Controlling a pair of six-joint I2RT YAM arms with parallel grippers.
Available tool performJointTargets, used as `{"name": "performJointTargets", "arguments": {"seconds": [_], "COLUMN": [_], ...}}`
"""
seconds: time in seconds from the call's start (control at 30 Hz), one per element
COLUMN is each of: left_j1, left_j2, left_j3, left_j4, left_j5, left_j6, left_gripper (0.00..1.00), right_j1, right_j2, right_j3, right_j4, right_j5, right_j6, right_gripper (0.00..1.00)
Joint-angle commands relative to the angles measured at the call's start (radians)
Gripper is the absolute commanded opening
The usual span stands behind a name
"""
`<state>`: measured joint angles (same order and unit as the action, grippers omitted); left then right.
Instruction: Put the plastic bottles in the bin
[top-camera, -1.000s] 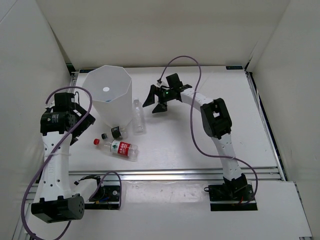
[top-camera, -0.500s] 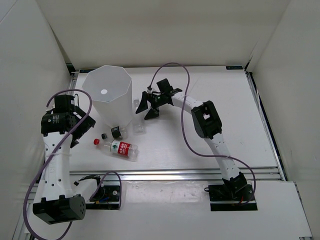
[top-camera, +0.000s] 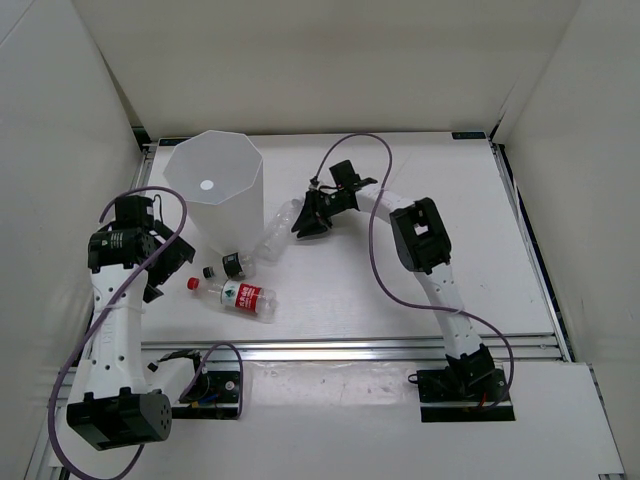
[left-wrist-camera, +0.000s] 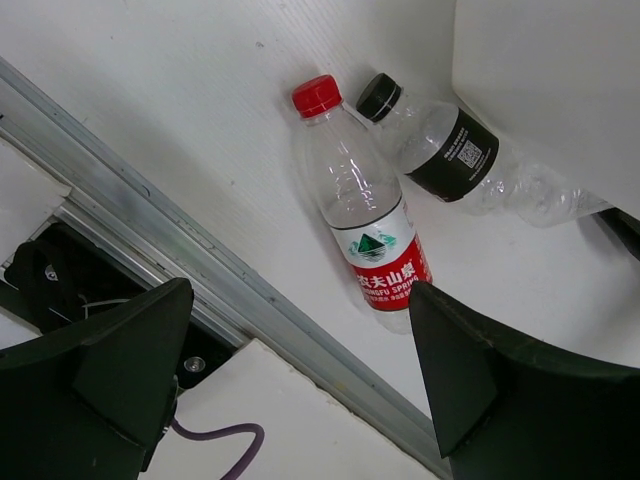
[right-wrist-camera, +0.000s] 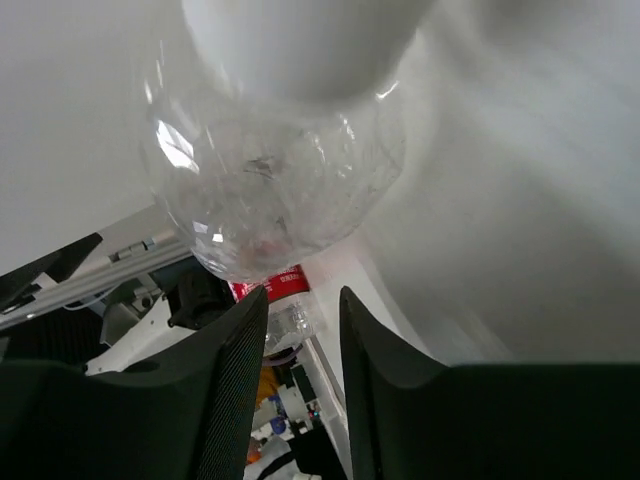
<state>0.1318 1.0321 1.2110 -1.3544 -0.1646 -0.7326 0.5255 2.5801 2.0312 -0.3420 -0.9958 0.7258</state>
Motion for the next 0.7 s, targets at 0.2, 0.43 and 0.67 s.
{"name": "performJointTargets", "arguments": {"seconds": [0.2, 0.43, 0.67], "left_j1": [0.005, 0.014, 0.014], "left_j2": [0.008, -0.012, -0.021], "left_j3": [-0.005, -0.005, 0.004], "left_j4": [-0.014, -0.055, -0.068], "left_j5": [0.042, 0.024, 0.014], "left_j6": [-0.002, 0.007, 0.027], "left_gripper": [1.00, 1.00, 1.00], "right_j1": [-0.027, -0.027, -0.027], "right_j2": [-0.101, -0.078, 0.050], "right_j3": [-0.023, -0.013, 0.113], "right_j4": [-0.020, 0.055, 0.074], "right_j5": [0.000, 0.060, 0.080], "right_j6": [-0.039, 0.070, 0.158], "right_gripper": [1.00, 1.00, 1.00]}}
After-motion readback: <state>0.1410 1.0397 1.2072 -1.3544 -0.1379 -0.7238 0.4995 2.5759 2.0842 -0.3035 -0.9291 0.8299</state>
